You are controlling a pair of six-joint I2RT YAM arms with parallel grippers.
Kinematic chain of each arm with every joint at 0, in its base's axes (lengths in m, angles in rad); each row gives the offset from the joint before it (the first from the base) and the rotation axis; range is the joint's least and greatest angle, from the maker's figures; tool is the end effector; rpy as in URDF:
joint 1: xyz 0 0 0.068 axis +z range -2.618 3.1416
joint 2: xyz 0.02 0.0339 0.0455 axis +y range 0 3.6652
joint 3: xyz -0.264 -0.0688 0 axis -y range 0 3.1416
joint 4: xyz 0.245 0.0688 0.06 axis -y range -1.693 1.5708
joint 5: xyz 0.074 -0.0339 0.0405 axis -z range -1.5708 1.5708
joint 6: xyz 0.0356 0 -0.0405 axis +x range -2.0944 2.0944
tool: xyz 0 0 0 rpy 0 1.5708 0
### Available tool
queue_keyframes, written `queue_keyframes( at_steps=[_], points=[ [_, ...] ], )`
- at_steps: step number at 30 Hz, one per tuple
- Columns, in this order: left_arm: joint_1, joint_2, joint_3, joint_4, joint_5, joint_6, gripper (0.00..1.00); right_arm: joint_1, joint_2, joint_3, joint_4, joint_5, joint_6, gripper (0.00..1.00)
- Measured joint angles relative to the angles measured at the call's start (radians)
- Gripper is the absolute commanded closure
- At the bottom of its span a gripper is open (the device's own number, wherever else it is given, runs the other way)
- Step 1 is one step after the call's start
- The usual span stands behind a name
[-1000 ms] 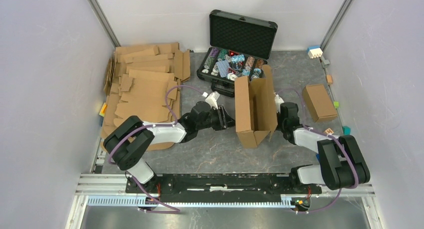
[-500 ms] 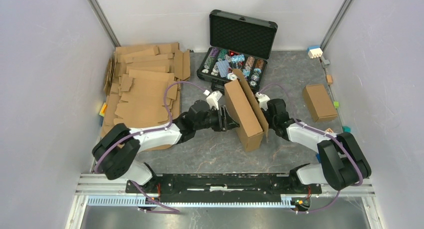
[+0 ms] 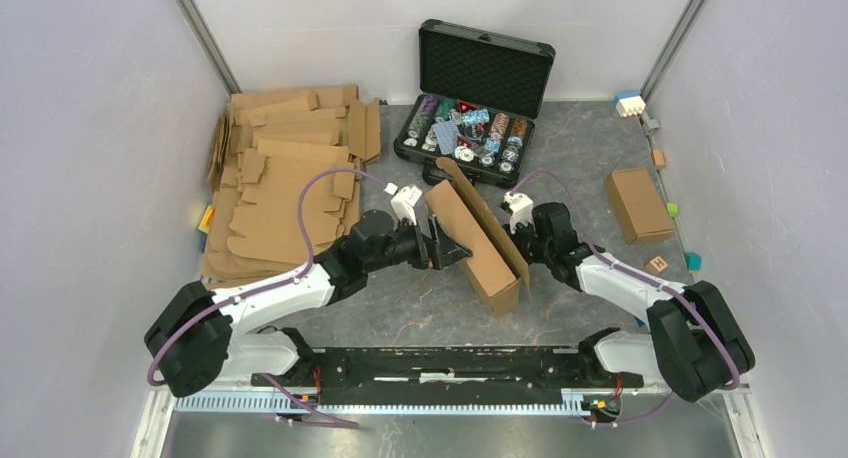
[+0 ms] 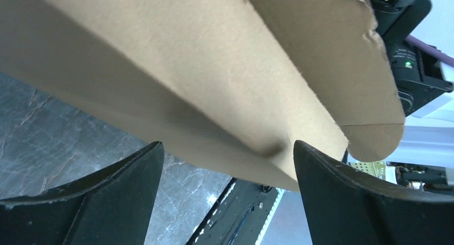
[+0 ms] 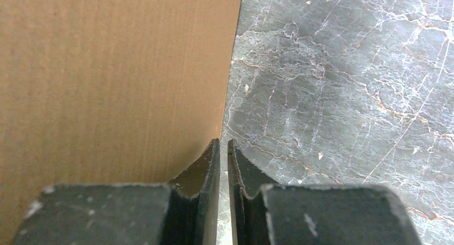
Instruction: Fold the paper box
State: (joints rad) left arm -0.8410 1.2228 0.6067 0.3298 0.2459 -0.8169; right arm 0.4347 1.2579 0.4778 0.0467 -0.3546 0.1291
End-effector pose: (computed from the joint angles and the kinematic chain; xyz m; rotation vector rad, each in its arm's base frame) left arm 0.1727 -0.2060 0.2384 0.2173 2.0768 -1.3203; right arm 0.2078 0.1101 0.1631 -0.5409 2.2855 0.6928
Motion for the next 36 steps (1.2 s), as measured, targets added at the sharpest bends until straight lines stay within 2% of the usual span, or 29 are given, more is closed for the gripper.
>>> queue_keyframes(
  at_steps=[4, 12, 14, 20, 27, 36],
  points=[
    [-0.002, -0.005, -0.016, -0.016, -0.013, -0.006, 0.09, 0.0, -0.001, 0.0, -0.001, -0.011, -0.002, 0.85],
    [-0.003, 0.029, 0.022, -0.033, -0.02, -0.011, 0.06, 0.0, -0.016, -0.002, -0.005, -0.024, -0.002, 0.78],
    [-0.003, 0.03, 0.043, -0.071, -0.031, -0.008, 0.05, 0.0, -0.044, -0.003, -0.012, -0.013, -0.001, 0.74],
    [-0.003, 0.061, 0.122, -0.174, -0.048, 0.008, 0.07, -0.012, -0.101, 0.0, -0.019, 0.013, 0.001, 0.77],
    [-0.003, 0.119, 0.19, -0.199, -0.04, 0.014, 0.18, -0.017, -0.077, 0.04, -0.025, -0.036, -0.002, 0.78],
    [-0.003, 0.177, 0.257, -0.222, -0.011, 0.022, 0.25, 0.011, -0.083, 0.048, -0.054, -0.01, -0.027, 0.76]
  ],
)
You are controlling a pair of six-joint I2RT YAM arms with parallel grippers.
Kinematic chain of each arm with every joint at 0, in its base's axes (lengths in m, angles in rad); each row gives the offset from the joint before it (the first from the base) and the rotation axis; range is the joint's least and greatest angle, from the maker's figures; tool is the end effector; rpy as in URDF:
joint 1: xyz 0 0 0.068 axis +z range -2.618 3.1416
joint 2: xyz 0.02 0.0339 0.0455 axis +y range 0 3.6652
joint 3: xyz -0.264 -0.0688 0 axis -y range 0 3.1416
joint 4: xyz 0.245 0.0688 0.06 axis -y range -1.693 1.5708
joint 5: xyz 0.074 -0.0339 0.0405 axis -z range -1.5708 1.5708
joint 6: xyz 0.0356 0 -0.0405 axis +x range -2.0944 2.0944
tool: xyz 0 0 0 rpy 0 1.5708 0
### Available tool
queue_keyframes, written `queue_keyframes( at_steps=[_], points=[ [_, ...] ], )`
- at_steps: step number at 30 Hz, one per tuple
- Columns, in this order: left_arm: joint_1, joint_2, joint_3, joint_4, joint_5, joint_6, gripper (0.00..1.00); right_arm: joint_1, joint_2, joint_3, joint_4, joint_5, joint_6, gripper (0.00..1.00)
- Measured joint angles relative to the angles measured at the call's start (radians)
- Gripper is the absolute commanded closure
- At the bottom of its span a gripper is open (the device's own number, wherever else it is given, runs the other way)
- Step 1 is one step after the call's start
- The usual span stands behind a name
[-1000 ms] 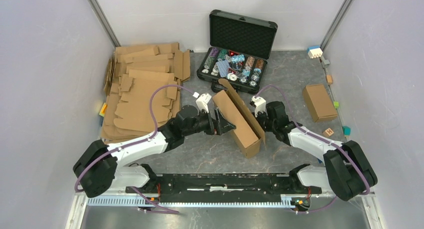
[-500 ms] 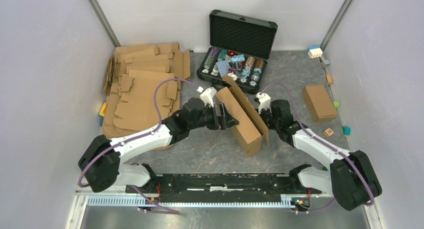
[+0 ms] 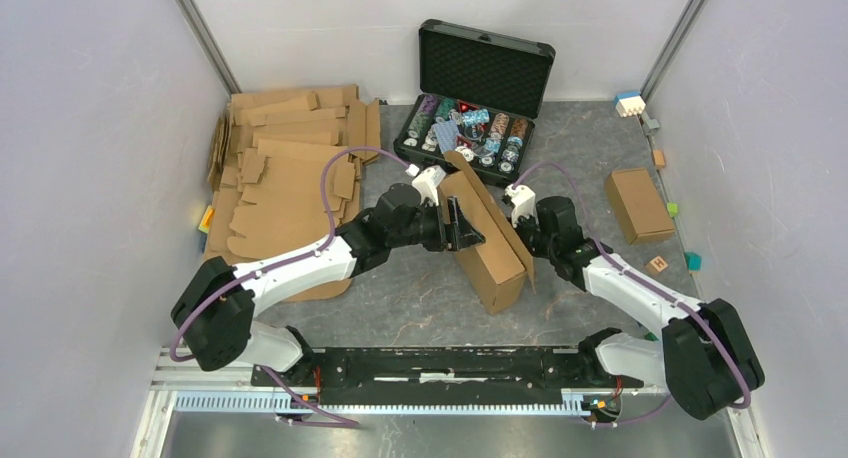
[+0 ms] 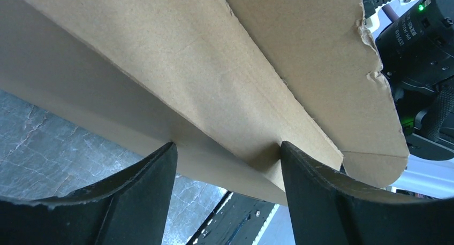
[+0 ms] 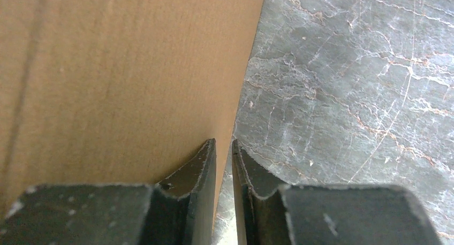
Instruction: Fold the paper box
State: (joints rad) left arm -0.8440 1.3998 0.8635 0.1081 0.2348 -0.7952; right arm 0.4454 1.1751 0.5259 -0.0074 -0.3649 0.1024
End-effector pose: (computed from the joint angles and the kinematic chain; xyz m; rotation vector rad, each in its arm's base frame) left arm 0.2032 -0.2410 0.2549 0.2228 2.2189 -1.2237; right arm 0.2063 0.1125 0.1913 -0.5878 2.1918 0.7021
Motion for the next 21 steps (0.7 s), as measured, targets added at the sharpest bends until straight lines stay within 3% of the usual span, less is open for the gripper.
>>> queue_keyframes(
  at_steps=[5, 10, 15, 18, 21],
  points=[
    [0.0, 0.0, 0.007, -0.014, -0.001, 0.005, 0.25, -0.018, -0.019, 0.017, -0.047, 0.016, 0.02, 0.74],
    [0.0, 0.0, 0.007, -0.014, 0.0, 0.012, 0.27, -0.11, -0.088, 0.01, -0.018, -0.047, 0.097, 0.72],
    [0.0, 0.0, 0.007, -0.014, 0.004, 0.013, 0.3, -0.18, -0.122, 0.002, 0.058, -0.143, 0.174, 0.63],
    [0.0, 0.0, 0.007, -0.014, 0.005, 0.013, 0.3, -0.207, -0.121, -0.008, 0.106, -0.196, 0.233, 0.47],
    [0.0, 0.001, 0.009, -0.014, 0.005, 0.013, 0.3, -0.225, -0.122, -0.041, 0.19, -0.232, 0.311, 0.44]
  ],
)
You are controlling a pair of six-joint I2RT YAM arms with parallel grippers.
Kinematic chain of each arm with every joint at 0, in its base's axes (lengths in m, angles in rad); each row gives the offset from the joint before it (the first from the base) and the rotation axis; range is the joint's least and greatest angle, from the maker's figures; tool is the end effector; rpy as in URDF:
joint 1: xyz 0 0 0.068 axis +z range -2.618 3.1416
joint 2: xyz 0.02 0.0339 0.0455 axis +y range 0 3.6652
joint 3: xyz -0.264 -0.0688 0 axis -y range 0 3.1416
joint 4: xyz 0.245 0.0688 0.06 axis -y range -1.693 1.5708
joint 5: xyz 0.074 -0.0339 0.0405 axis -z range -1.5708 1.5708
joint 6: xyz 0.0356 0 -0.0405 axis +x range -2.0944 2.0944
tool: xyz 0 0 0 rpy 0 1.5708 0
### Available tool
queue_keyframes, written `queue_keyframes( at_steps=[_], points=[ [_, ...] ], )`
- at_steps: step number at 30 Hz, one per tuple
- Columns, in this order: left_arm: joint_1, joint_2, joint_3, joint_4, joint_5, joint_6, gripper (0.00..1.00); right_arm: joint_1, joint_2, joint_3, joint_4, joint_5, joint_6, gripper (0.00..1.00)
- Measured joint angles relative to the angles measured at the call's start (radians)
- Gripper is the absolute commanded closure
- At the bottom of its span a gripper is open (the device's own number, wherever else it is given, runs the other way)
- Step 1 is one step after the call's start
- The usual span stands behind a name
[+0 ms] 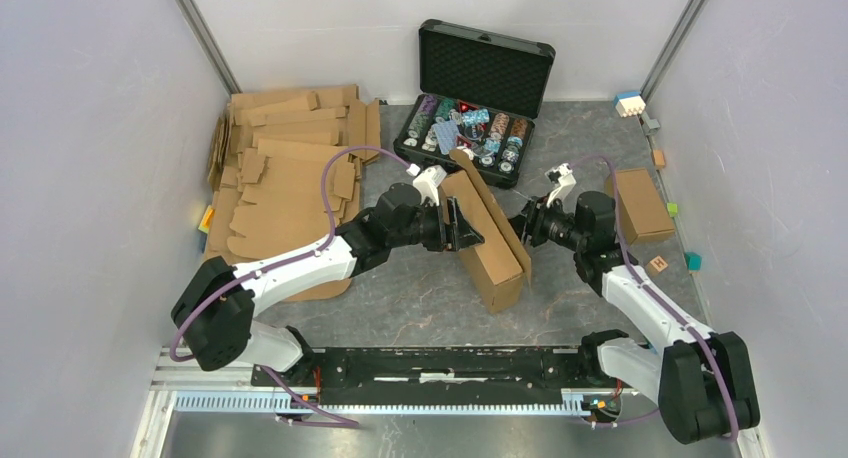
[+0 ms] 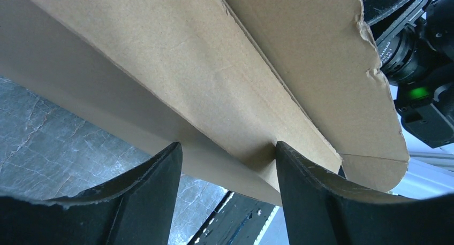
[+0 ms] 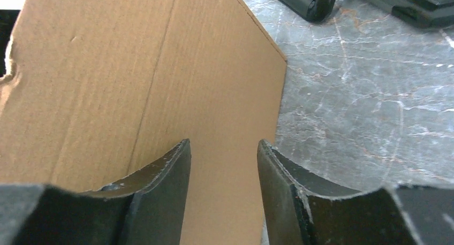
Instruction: Fold the paper box
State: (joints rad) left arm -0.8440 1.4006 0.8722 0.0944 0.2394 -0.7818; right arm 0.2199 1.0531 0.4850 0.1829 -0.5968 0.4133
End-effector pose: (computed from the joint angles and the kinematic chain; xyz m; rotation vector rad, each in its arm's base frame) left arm 0.2034 -0.2415 0.2563 0.2403 2.2211 -1.2174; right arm 0.2143 0.0684 0.2228 -0.2168 2.0068 0.9922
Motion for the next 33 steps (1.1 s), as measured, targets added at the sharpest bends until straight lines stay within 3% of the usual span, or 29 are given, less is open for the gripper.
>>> queue_keyframes(
  at_steps=[9, 19, 25, 33],
  points=[
    [0.0, 0.0, 0.0, -0.004, 0.006, 0.005, 0.31, -0.014, -0.009, -0.043, 0.13, -0.055, 0.133, 0.32],
    [-0.005, 0.0, 0.001, -0.008, 0.006, 0.006, 0.32, -0.04, -0.082, -0.036, 0.04, -0.043, 0.079, 0.19],
    [-0.011, 0.0, 0.008, -0.021, 0.003, 0.006, 0.32, -0.048, -0.109, 0.011, 0.01, -0.047, 0.071, 0.02],
    [-0.012, 0.001, 0.018, -0.038, -0.002, 0.006, 0.32, -0.049, -0.251, 0.048, -0.037, -0.017, 0.069, 0.02]
  ],
)
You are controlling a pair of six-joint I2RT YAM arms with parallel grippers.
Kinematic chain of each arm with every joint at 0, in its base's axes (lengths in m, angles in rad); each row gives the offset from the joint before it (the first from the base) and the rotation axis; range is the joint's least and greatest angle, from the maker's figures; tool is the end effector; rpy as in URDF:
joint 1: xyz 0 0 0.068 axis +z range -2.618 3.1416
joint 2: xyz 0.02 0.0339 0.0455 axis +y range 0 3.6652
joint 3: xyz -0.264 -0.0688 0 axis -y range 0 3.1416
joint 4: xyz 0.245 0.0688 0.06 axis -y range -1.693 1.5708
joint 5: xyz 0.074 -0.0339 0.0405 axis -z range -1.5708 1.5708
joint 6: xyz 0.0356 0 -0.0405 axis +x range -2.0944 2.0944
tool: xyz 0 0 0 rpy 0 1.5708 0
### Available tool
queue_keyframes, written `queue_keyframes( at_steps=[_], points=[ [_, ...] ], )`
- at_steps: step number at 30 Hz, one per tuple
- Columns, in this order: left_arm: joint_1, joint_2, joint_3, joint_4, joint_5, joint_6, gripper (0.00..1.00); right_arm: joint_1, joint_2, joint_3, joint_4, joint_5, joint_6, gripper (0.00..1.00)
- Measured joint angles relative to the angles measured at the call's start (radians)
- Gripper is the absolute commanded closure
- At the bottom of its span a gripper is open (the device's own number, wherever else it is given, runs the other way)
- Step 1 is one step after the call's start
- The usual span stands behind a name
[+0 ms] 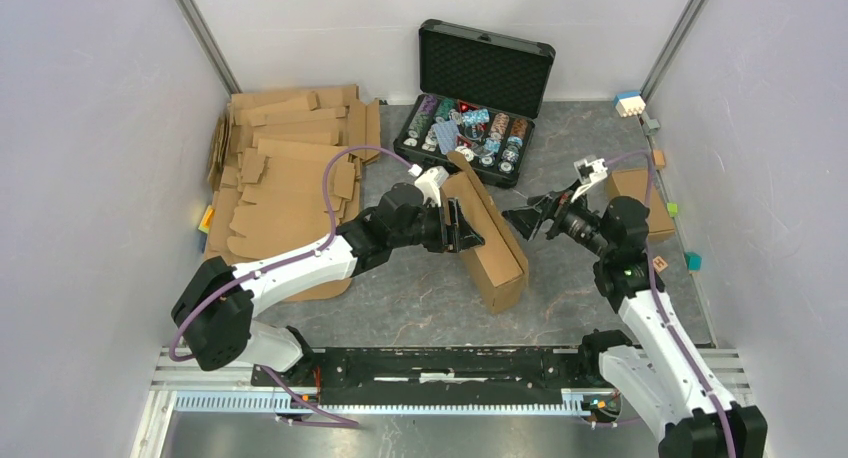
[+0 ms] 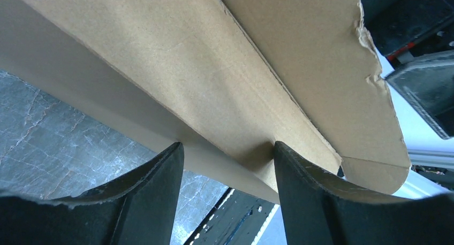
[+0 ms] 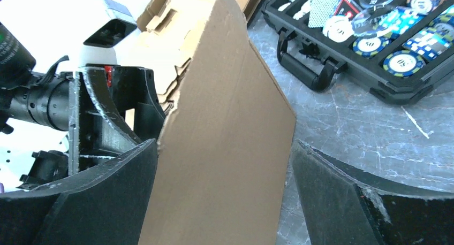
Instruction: Fold the paper box
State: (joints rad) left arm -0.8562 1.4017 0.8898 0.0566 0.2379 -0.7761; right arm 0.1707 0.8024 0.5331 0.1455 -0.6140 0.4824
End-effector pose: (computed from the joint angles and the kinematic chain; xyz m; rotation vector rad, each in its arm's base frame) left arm 0.2008 -0.2443 0.2583 0.2578 2.2427 -1.2074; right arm 0.1847 0.0527 0.2832 -0.2075 1.7628 0.9975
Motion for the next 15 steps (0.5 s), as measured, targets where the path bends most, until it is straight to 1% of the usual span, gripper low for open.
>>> queue_keyframes(
  at_steps=[6, 11, 15],
  points=[
    [0.0, 0.0, 0.001, -0.003, -0.001, 0.0, 0.32, 0.0, -0.072, 0.002, -0.025, 0.002, 0.031, 0.02],
    [-0.001, 0.0, 0.001, -0.003, -0.002, 0.0, 0.32, 0.0, -0.091, 0.047, -0.214, 0.003, -0.008, 0.02],
    [-0.005, 0.0, 0.002, -0.005, -0.004, 0.0, 0.32, 0.0, -0.212, 0.06, -0.356, 0.021, -0.079, 0.02]
  ],
)
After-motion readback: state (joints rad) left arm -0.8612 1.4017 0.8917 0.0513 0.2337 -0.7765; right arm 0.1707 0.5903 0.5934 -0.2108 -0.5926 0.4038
